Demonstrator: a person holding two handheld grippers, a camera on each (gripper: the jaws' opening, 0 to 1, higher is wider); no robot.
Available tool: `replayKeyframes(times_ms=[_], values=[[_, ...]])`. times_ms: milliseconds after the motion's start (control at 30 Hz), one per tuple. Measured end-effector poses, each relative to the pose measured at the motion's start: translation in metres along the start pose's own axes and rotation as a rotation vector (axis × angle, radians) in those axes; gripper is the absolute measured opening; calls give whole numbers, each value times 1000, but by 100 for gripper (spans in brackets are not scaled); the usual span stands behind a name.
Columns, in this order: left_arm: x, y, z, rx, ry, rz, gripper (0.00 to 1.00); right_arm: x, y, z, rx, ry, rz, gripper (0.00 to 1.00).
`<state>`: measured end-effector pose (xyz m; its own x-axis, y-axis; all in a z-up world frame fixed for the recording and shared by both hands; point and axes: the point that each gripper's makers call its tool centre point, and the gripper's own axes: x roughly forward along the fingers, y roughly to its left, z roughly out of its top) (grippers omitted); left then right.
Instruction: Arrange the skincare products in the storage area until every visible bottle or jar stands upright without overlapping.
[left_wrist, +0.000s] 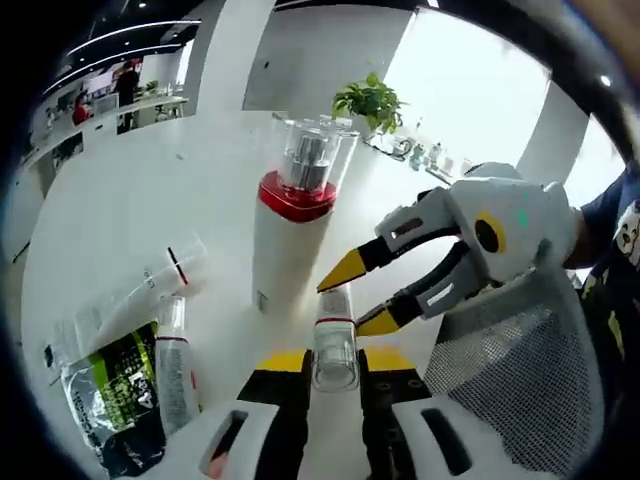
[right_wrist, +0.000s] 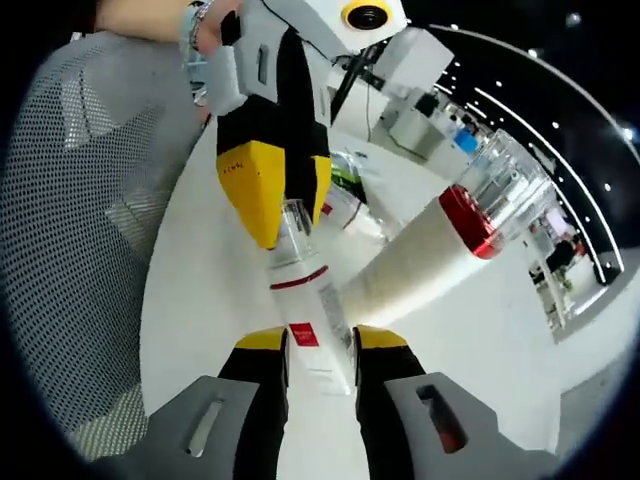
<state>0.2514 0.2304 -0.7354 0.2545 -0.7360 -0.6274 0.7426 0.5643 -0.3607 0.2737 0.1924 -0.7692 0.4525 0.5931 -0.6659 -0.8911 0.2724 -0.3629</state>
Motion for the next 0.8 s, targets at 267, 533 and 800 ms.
replayKeyframes(times_ms=[267,533,800], values=[[-5,-8,22,11,-135,-34,18,-5,-1,3,220,-85,12,23],[-8,-18,39,26,-241,-73,18,-7,3,8,406,-156,47,23],[-6,-30,47,74,-287,-104,18,-8,9,8,530,-194,85,24]])
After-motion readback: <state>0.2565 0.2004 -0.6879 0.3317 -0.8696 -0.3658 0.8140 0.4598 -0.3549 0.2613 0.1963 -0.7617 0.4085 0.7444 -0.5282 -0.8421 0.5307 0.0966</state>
